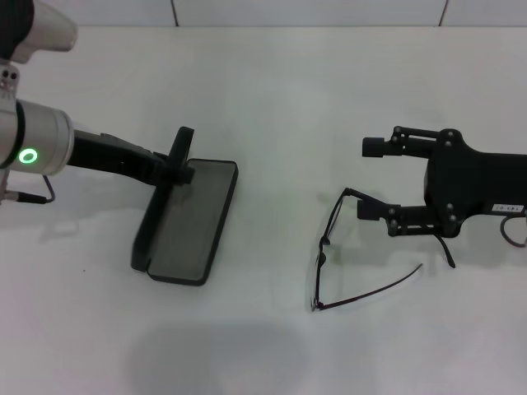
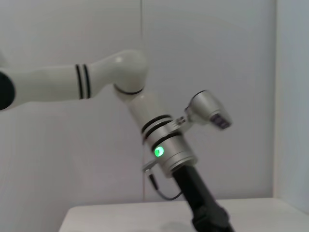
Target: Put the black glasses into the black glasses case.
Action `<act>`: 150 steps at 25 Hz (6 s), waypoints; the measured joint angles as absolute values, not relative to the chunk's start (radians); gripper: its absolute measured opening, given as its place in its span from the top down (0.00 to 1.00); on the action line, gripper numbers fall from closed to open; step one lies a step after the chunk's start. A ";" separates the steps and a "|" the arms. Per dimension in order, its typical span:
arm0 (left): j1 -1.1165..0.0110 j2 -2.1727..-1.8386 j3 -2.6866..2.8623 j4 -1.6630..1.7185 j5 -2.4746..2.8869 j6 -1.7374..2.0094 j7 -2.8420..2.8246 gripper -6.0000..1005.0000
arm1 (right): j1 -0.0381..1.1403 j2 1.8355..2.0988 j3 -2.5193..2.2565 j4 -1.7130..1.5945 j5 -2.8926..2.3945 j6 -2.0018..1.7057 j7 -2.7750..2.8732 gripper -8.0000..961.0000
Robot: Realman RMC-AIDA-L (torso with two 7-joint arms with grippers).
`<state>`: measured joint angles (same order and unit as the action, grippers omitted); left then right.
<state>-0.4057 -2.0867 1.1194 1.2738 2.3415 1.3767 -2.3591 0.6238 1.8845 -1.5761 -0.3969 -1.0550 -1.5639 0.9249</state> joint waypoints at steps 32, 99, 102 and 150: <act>-0.856 -2.091 1.241 0.859 2.378 1.102 -1.640 0.79 | 0.536 1.988 -1.564 -0.527 -1.343 -1.633 0.800 0.26; -0.343 -2.086 1.074 0.488 1.134 1.437 -1.107 0.27 | 1.077 2.028 -2.039 -0.945 -2.191 -1.228 1.325 0.37; -0.346 -2.086 1.074 0.488 1.134 1.436 -1.106 0.27 | 1.078 2.028 -2.049 -0.937 -2.185 -1.211 1.325 0.42; -0.717 -2.064 1.085 0.489 1.417 1.791 -1.457 0.28 | 0.568 2.027 -1.145 -0.664 -1.310 -1.431 1.045 0.88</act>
<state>-0.7170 -2.0642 1.0846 0.4894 1.4171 1.7910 -1.4572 0.5679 2.0273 -1.1446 -0.6638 -1.3101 -1.4308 1.0449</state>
